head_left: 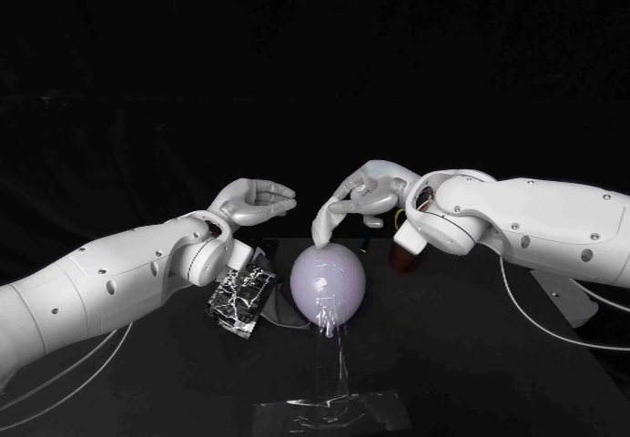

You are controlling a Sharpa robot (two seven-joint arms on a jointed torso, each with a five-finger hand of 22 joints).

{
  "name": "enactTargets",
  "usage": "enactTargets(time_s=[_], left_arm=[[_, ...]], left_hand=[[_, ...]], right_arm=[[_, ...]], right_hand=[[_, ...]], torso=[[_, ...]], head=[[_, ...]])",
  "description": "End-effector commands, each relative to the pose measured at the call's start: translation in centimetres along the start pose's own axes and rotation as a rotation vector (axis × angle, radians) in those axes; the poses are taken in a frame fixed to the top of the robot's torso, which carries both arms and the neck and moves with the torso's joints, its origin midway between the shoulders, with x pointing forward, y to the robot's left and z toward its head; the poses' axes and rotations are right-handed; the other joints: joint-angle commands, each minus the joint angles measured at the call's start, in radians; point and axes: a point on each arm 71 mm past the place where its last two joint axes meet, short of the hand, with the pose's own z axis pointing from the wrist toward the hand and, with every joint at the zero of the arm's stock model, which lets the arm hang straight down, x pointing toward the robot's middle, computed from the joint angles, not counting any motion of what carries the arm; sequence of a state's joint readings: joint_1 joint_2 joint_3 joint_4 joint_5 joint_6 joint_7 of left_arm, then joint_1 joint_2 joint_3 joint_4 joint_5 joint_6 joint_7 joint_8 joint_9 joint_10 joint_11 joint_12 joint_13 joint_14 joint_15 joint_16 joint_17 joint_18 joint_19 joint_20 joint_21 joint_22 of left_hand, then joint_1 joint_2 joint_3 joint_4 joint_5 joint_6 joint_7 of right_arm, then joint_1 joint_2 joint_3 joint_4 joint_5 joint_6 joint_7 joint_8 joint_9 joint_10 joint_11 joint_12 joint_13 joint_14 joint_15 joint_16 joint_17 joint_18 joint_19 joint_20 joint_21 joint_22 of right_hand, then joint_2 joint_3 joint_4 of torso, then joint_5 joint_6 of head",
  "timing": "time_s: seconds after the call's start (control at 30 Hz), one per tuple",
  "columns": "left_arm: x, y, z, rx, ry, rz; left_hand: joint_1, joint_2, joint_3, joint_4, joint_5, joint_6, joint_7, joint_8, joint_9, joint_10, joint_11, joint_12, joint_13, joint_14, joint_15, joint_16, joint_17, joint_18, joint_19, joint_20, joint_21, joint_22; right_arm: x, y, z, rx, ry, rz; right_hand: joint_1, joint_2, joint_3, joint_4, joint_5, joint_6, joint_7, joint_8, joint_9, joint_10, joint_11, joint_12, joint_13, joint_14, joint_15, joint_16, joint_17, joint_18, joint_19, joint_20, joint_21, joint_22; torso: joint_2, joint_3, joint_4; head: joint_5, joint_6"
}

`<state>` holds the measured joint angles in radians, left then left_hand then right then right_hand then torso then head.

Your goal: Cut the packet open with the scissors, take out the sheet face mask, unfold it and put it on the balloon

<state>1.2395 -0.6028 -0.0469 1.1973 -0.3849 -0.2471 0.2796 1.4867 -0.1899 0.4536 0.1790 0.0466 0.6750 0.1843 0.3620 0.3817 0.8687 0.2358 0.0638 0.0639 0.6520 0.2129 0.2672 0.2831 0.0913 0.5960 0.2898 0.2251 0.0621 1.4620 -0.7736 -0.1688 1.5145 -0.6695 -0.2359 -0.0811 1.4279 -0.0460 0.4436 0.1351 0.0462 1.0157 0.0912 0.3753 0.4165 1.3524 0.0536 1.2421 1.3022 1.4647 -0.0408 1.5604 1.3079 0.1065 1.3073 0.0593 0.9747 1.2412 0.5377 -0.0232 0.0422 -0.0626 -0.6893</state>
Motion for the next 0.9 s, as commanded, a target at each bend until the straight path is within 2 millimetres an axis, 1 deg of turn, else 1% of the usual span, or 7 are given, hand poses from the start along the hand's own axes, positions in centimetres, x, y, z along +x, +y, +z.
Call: enactTargets(time_s=[0.03, 0.33, 0.47, 0.5, 0.53, 0.67, 0.9], left_arm=[[-0.3, -0.2, 0.2, 0.026, -0.018, 0.041], [-0.8, -0.3, 0.0, 0.052, -0.038, 0.053], [-0.5, -0.9, -0.4, 0.115, -0.040, 0.033], [-0.4, -1.1, -0.5, 0.131, -0.035, 0.031], [0.0, -1.5, -0.7, 0.157, -0.022, 0.029], [1.2, -2.3, -1.2, 0.215, 0.034, 0.043], [3.6, -2.8, -1.6, 0.236, 0.137, 0.041]], left_hand=[[-0.002, -0.006, -0.005, 0.000, 0.001, -0.004, 0.090, -0.006, -0.001, -0.008, -0.001, 0.004, 0.001, -0.009, 0.001, 0.005, 0.002, -0.016, -0.011, 0.002, -0.008, -0.001], [0.001, -0.004, -0.013, -0.003, 0.002, -0.004, 0.087, -0.004, -0.004, -0.023, 0.001, 0.004, 0.001, -0.017, 0.003, 0.014, 0.003, -0.019, 0.012, 0.001, -0.004, 0.003], [0.026, 0.009, -0.002, -0.018, 0.002, 0.048, 0.048, 0.019, -0.003, 0.020, -0.021, 0.032, 0.008, 0.033, -0.017, 0.053, 0.014, 0.011, 0.098, -0.005, 0.036, 0.018], [0.035, 0.014, 0.005, -0.024, 0.004, 0.069, 0.046, 0.027, -0.002, 0.042, -0.031, 0.044, 0.011, 0.069, -0.030, 0.072, 0.021, 0.027, 0.129, -0.011, 0.053, 0.026], [0.046, 0.022, 0.024, -0.031, 0.002, 0.111, 0.030, 0.033, -0.008, 0.089, -0.050, 0.059, 0.011, 0.146, -0.055, 0.104, 0.033, 0.062, 0.195, -0.018, 0.091, 0.041], [0.045, 0.024, 0.048, -0.034, 0.002, 0.149, 0.020, 0.032, -0.017, 0.148, -0.067, 0.070, 0.010, 0.193, -0.071, 0.109, 0.036, 0.080, 0.215, -0.016, 0.104, 0.045], [0.033, 0.013, 0.069, -0.034, 0.002, 0.160, 0.019, 0.011, -0.033, 0.179, -0.072, 0.050, 0.000, 0.219, -0.076, 0.089, 0.029, 0.092, 0.240, -0.020, 0.117, 0.049]], right_arm=[[0.0, -0.5, 0.1, 0.084, 0.030, 0.085], [-0.6, -1.3, 0.2, 0.211, 0.004, 0.119], [-0.9, -1.7, 0.3, 0.276, -0.027, 0.116], [-1.0, -1.8, 0.3, 0.287, -0.036, 0.117], [-1.1, -1.8, 0.3, 0.302, -0.051, 0.118], [-1.3, -1.9, 0.3, 0.320, -0.083, 0.124], [-1.3, -1.7, 0.3, 0.318, -0.122, 0.138]], right_hand=[[0.000, 0.011, 0.008, 0.001, 0.002, 0.000, -0.007, 0.008, 0.045, 0.051, -0.045, 0.005, 0.000, 0.103, -0.008, 0.005, 0.253, 0.008, 0.005, 0.000, 0.001, 0.000], [-0.005, 0.008, 0.015, -0.004, 0.002, 0.001, -0.009, 0.013, 0.048, 0.055, -0.047, 0.007, 0.003, 0.104, -0.010, 0.007, 0.256, 0.007, 0.012, -0.002, 0.011, 0.006], [-0.006, 0.007, 0.016, -0.005, 0.002, 0.000, -0.009, 0.014, 0.048, 0.055, -0.047, 0.006, 0.002, 0.104, -0.010, 0.007, 0.256, 0.007, 0.013, -0.002, 0.013, 0.008], [-0.006, 0.007, 0.016, -0.005, 0.002, 0.000, -0.009, 0.014, 0.048, 0.055, -0.047, 0.006, 0.002, 0.104, -0.010, 0.007, 0.256, 0.007, 0.013, -0.002, 0.013, 0.008], [-0.008, 0.005, 0.018, -0.005, 0.002, 0.000, -0.010, 0.015, 0.049, 0.055, -0.047, 0.004, 0.001, 0.104, -0.010, 0.007, 0.256, 0.007, 0.013, -0.002, 0.012, 0.007], [-0.012, 0.004, 0.019, -0.006, 0.002, 0.001, -0.010, 0.017, 0.050, 0.056, -0.048, 0.005, 0.002, 0.104, -0.011, 0.007, 0.256, 0.007, 0.014, -0.003, 0.013, 0.008], [-0.017, 0.001, 0.022, -0.007, 0.002, 0.001, -0.011, 0.019, 0.051, 0.059, -0.048, 0.007, 0.004, 0.105, -0.011, 0.009, 0.259, 0.006, 0.017, -0.004, 0.018, 0.011]], torso=[[0.001, -0.0006, -0.0004], [0.002, -0.0006, -0.0016], [0.002, -0.0016, -0.0021], [0.002, -0.0019, -0.0019], [0.003, -0.0018, -0.0015], [0.002, -0.0015, 0.0005], [0.000, 0.0002, 0.0004]], head=[[0.000, 0.001], [-0.002, 0.006], [-0.002, 0.007], [-0.003, 0.007], [-0.004, 0.007], [-0.007, 0.006], [-0.006, 0.007]])
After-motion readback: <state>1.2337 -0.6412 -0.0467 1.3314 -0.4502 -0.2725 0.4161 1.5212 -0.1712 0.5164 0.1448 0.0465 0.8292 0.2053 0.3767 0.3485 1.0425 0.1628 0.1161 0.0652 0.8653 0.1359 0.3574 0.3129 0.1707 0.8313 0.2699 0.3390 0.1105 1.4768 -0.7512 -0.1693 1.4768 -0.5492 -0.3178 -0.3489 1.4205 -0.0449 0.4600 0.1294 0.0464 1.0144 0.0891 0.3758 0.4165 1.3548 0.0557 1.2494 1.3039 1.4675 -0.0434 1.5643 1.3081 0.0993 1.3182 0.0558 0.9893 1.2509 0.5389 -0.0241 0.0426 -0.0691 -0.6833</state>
